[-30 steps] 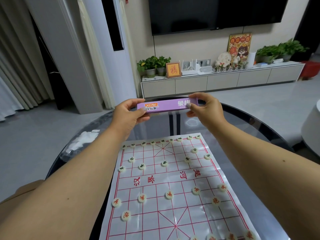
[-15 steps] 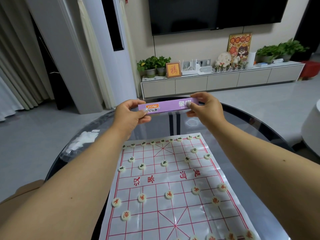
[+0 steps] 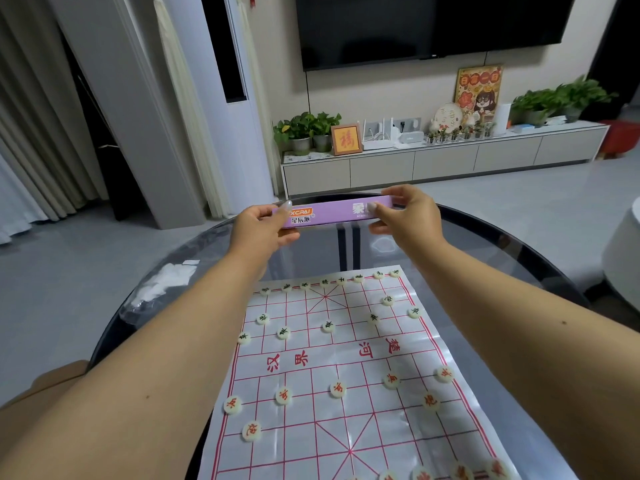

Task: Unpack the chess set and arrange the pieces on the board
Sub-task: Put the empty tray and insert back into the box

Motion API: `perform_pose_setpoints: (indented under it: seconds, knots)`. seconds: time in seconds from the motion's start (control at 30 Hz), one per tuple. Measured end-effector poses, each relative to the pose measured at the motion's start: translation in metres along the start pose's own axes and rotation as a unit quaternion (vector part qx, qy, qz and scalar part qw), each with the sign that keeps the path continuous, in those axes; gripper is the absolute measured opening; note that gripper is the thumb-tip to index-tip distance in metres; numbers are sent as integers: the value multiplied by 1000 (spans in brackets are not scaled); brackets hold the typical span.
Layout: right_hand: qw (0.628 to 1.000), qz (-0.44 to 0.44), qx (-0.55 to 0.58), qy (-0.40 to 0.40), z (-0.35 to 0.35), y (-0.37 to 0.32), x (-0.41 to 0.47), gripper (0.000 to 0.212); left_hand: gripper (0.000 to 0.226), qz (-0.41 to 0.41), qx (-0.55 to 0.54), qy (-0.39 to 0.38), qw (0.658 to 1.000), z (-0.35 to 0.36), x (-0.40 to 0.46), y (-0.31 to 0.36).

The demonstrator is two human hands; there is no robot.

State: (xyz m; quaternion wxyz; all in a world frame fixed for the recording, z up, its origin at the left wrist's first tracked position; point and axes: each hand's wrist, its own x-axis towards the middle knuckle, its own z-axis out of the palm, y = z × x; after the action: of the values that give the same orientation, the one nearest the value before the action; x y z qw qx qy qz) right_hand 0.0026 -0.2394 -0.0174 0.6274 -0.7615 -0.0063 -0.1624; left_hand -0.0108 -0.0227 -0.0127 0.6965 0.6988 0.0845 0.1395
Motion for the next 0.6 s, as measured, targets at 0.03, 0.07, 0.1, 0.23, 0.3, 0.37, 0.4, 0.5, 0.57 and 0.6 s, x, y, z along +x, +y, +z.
perform_pose_setpoints:
  seconds: [0.03, 0.07, 0.1, 0.23, 0.3, 0.37, 0.4, 0.5, 0.57, 0.6]
  knots:
    - [1000, 11, 5, 4, 2, 0, -1, 44, 29, -20, -6, 7, 1000, 2, 1, 1]
    - [1000, 25, 10, 6, 3, -1, -1, 48, 26, -40, -11, 17, 999, 4, 1, 3]
    - [999, 40, 16, 7, 5, -1, -1, 49, 24, -57, -16, 29, 998, 7, 1, 4]
    - [993, 91, 73, 12, 7, 2, -3, 42, 18, -99, -24, 56, 993, 14, 1, 5]
    - [991, 103, 81, 9, 5, 5, -4, 44, 18, -113, -15, 55, 992, 16, 1, 5]
    - [990, 108, 84, 10, 2, 8, -5, 45, 22, -118, -2, 53, 992, 18, 2, 2]
    - [990, 109, 87, 13, 0, 10, -6, 46, 24, -119, 8, 54, 991, 19, 3, 0]
    - [992, 101, 77, 17, -2, 15, -5, 47, 29, -115, 63, 71, 989, 22, 4, -4]
    - [994, 93, 50, 20, -4, 19, -3, 48, 30, -115, 84, 78, 987, 25, 2, -4]
    - [996, 86, 27, 23, -6, 22, -1, 49, 28, -117, 85, 76, 987, 27, 1, -4]
